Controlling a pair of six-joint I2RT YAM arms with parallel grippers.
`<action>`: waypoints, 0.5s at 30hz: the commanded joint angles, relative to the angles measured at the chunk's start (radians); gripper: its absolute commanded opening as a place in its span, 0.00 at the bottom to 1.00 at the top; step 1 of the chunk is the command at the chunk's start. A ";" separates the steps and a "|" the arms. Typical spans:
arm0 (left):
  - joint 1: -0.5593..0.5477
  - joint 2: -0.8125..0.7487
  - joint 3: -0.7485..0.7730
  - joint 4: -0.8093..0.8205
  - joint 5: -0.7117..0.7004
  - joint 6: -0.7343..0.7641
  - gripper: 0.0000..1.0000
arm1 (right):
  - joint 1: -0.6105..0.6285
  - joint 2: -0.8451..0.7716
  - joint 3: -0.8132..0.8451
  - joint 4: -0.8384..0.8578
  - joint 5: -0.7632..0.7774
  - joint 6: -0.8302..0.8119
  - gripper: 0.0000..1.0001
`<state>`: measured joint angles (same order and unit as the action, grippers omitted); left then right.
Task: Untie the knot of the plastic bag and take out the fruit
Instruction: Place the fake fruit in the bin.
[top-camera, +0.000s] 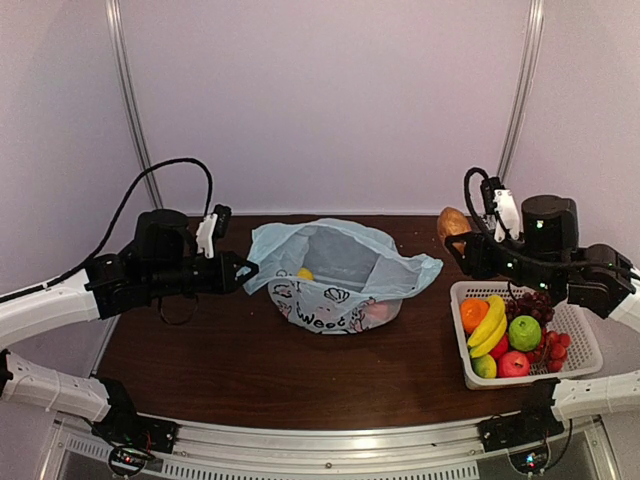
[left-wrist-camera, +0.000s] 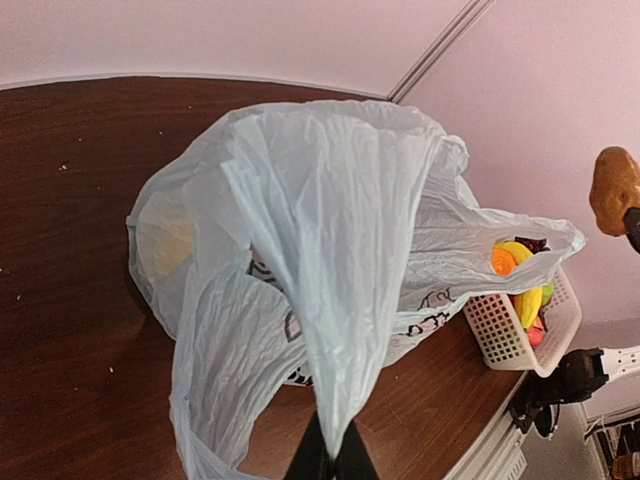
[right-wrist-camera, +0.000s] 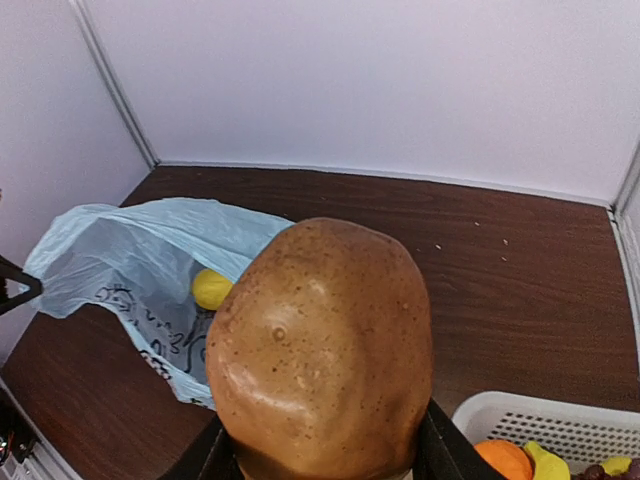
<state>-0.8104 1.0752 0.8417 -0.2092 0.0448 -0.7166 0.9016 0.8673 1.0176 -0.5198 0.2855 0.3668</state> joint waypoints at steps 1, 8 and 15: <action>0.007 -0.015 -0.015 0.031 -0.011 -0.010 0.00 | -0.106 -0.054 -0.080 -0.217 0.127 0.111 0.40; 0.007 -0.035 -0.024 0.024 -0.009 -0.005 0.00 | -0.421 -0.118 -0.216 -0.246 0.075 0.094 0.41; 0.008 -0.079 -0.038 0.002 -0.027 0.005 0.00 | -0.758 -0.121 -0.267 -0.113 -0.164 0.114 0.44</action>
<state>-0.8104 1.0325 0.8246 -0.2111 0.0395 -0.7204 0.2771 0.7498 0.7918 -0.7185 0.2752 0.4534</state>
